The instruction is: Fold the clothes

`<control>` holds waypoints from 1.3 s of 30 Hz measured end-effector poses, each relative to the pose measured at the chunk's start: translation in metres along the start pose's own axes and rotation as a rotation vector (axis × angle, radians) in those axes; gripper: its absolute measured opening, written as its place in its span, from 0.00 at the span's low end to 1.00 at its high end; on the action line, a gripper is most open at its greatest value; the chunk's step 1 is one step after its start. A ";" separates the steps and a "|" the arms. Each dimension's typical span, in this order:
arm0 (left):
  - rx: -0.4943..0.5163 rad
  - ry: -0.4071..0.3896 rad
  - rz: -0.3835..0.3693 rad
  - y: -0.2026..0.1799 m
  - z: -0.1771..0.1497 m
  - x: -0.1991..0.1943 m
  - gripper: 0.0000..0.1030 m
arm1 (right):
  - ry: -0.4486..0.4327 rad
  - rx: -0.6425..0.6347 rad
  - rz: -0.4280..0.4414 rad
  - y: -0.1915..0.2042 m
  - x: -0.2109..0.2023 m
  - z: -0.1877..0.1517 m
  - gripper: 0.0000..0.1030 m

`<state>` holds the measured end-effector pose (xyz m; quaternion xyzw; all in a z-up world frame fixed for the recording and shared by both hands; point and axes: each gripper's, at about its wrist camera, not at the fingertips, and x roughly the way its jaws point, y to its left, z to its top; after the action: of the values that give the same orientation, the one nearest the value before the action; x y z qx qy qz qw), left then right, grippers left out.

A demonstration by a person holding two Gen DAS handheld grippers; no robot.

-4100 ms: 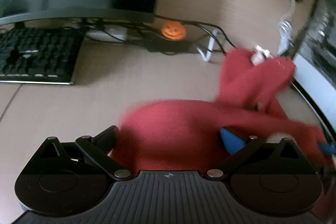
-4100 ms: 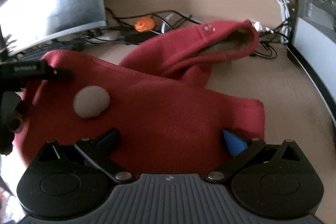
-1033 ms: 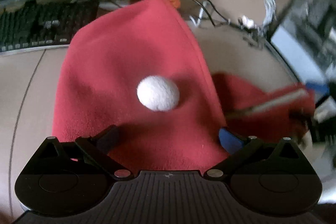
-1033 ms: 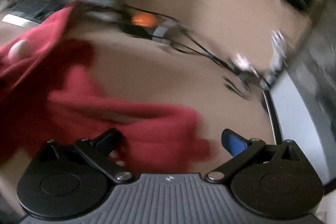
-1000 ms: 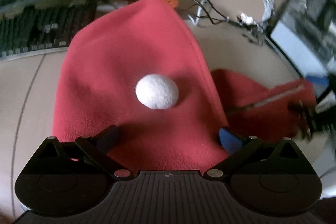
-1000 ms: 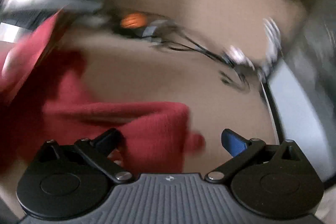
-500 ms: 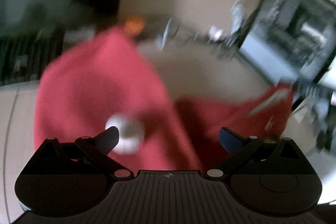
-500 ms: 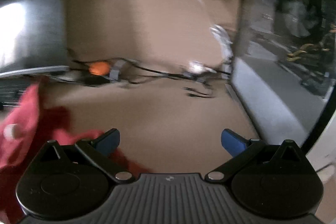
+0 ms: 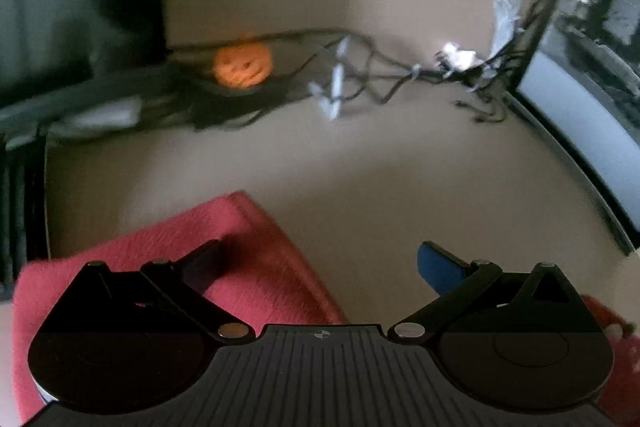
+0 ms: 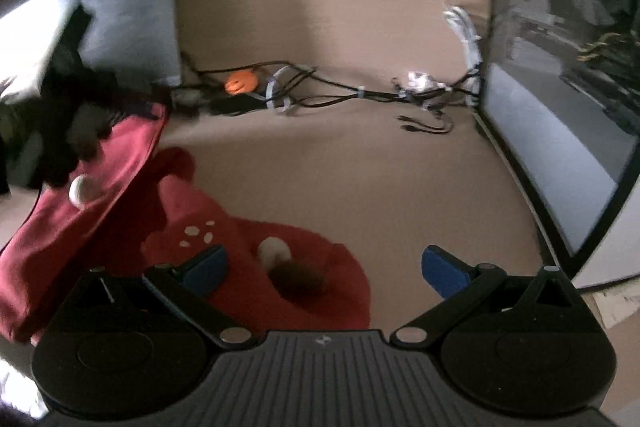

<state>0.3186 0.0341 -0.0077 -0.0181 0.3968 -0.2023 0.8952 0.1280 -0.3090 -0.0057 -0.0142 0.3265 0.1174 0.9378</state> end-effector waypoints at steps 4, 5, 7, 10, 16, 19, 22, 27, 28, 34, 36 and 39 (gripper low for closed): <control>-0.031 -0.088 -0.069 -0.005 -0.005 -0.063 1.00 | 0.037 0.001 0.034 -0.002 0.029 0.003 1.00; -0.038 -0.092 -0.057 -0.006 -0.012 -0.076 1.00 | 0.058 0.004 0.031 -0.003 0.040 0.003 1.00; -0.052 -0.101 -0.032 -0.006 -0.027 -0.102 1.00 | 0.097 0.010 0.023 -0.005 0.062 0.005 1.00; -0.154 -0.025 0.019 0.004 -0.069 -0.112 1.00 | 0.098 -0.004 0.002 -0.008 0.079 0.006 1.00; -0.272 0.074 0.102 0.002 -0.132 -0.103 1.00 | 0.073 -0.037 -0.021 -0.018 0.081 0.006 1.00; -0.231 0.052 0.097 -0.010 -0.121 -0.087 1.00 | 0.058 -0.048 -0.067 -0.025 0.079 0.006 1.00; -0.182 0.030 0.057 -0.021 -0.107 -0.065 1.00 | 0.056 -0.041 -0.110 -0.034 0.075 0.007 1.00; -0.074 0.036 0.044 -0.048 -0.085 -0.038 1.00 | 0.009 0.025 -0.055 -0.059 0.040 0.011 1.00; -0.062 0.041 0.049 -0.053 -0.082 -0.039 1.00 | -0.010 0.044 -0.032 -0.066 0.028 0.011 1.00; 0.162 -0.092 0.092 -0.113 -0.073 -0.098 1.00 | -0.034 0.054 -0.040 -0.090 -0.021 -0.010 1.00; 0.267 -0.092 0.040 -0.143 -0.071 -0.100 1.00 | -0.002 0.073 -0.054 -0.097 -0.022 -0.022 1.00; 0.450 -0.044 -0.048 -0.197 -0.078 -0.077 1.00 | 0.036 0.112 -0.057 -0.106 -0.019 -0.035 1.00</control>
<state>0.1477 -0.1073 0.0314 0.1682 0.3215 -0.3067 0.8799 0.1165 -0.4195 -0.0265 0.0267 0.3486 0.0720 0.9341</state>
